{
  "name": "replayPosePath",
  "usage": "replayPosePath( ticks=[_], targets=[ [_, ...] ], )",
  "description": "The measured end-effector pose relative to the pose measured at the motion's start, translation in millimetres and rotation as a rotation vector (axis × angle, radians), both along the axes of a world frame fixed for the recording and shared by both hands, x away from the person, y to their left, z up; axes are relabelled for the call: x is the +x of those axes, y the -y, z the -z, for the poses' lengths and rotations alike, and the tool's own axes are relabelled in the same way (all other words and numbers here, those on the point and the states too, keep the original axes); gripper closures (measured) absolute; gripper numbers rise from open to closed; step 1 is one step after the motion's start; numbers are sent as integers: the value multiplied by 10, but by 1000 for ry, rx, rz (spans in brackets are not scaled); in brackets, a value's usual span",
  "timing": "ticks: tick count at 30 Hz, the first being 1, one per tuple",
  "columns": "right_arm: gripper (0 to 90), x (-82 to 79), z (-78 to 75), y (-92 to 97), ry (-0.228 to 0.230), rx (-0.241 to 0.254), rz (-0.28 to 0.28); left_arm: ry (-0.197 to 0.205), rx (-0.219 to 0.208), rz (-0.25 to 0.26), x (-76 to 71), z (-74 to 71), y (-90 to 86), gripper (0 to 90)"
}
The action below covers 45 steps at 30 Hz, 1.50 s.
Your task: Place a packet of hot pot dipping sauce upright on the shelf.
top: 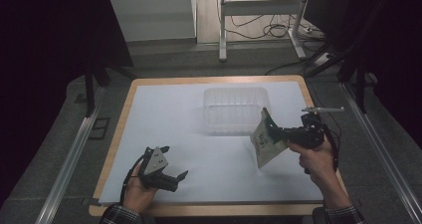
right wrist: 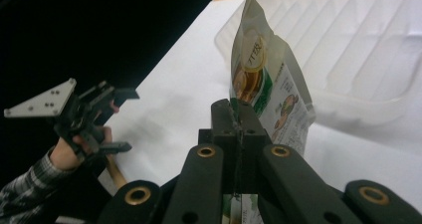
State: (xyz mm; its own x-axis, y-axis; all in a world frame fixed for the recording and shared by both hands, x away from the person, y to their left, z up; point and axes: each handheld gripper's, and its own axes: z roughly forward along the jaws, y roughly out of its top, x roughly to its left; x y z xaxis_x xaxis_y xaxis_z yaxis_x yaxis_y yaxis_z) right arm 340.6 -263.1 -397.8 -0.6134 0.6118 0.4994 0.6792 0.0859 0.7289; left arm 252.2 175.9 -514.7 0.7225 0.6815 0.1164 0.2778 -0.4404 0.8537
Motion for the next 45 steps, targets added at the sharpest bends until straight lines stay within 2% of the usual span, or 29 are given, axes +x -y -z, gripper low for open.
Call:
replayPosePath(
  ticks=[5,21,45],
  targets=[
    [891,49,-68,43,9,20,26,7,-12,16,-9,-6,4,0],
    [891,196,-288,60,49,11,86,10,17,20,-7,5,14,0],
    [891,672,-347,-11,18,8,162,13,19,23,-9,12,22,0]
  ],
)
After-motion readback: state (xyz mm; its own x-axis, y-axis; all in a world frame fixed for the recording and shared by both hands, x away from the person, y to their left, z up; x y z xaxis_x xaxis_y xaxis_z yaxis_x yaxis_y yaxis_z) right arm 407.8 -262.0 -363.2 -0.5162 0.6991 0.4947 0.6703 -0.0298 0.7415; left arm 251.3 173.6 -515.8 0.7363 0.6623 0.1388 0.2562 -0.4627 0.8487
